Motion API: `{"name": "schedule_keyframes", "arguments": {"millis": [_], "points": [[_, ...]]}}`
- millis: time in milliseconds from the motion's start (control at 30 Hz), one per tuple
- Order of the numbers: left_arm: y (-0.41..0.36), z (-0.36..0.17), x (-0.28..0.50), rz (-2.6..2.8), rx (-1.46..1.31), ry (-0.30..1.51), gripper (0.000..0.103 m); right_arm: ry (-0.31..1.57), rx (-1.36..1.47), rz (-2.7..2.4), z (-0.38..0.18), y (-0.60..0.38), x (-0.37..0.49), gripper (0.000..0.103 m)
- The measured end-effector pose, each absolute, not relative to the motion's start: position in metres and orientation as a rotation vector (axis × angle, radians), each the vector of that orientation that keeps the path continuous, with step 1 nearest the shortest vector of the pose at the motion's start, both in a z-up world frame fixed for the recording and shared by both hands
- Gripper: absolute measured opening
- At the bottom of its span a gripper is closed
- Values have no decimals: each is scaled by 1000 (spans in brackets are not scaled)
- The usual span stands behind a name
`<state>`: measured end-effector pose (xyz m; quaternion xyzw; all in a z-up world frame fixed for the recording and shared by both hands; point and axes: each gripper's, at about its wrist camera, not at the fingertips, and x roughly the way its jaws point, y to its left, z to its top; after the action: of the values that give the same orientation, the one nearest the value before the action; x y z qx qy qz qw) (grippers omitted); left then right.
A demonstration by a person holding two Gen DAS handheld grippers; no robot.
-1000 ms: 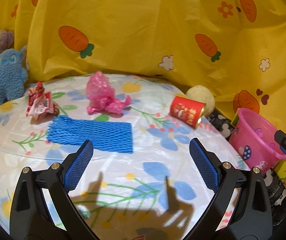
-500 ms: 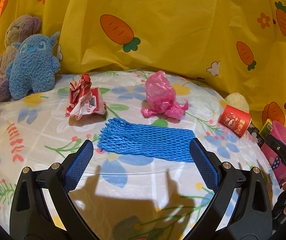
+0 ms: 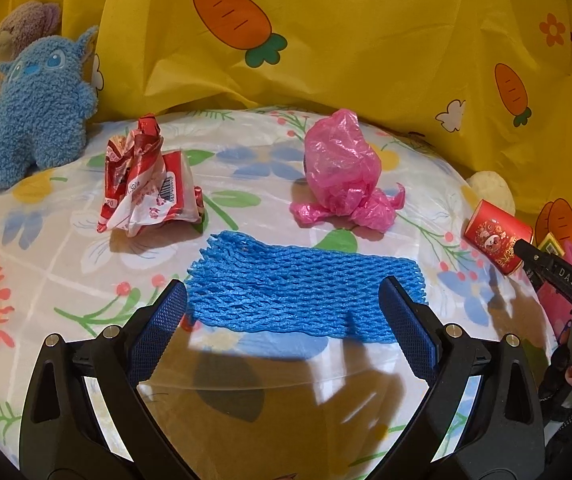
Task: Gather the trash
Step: 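Grasp the blue foam net with the left tool while the right tool grasps another red paper cup, then carry the blue foam net and red paper cup over the pink bucket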
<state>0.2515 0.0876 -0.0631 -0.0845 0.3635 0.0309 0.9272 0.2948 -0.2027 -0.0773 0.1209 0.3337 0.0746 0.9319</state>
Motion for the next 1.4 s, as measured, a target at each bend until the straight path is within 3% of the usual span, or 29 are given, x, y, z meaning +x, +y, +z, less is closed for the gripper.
{"name": "schedule_keyframes", "arguments": {"millis": [133,333,433,467,567,600,667,700,800,1333,1367,1400], "points": [[92,-72,259,22,-229,785,93,694,246,175,-81,-198,301,28],[95,-81,266,12,-259,827,74,695,252,193,-83,-196,302,20],[91,-82,267,4,-247,837,59,691,244,203,-82,-194,301,19],[91,-83,268,-7,-248,843,48,690,241,206,-82,-193,301,17],[92,-84,270,-4,-252,851,30,689,234,216,-82,-191,300,14],[93,-85,270,2,-254,853,28,687,233,221,-82,-190,300,13],[94,-86,271,-5,-262,859,9,683,225,226,-81,-189,299,11],[94,-87,272,-6,-267,866,4,680,222,228,-80,-188,298,10],[98,-88,271,-17,-289,867,0,664,210,233,-79,-186,296,4],[111,-69,255,-8,-335,739,0,602,234,291,-64,-187,266,4],[110,-71,257,-7,-330,751,2,596,237,295,-63,-188,263,4],[109,-72,258,-2,-322,763,11,590,239,301,-62,-189,259,4]]}}
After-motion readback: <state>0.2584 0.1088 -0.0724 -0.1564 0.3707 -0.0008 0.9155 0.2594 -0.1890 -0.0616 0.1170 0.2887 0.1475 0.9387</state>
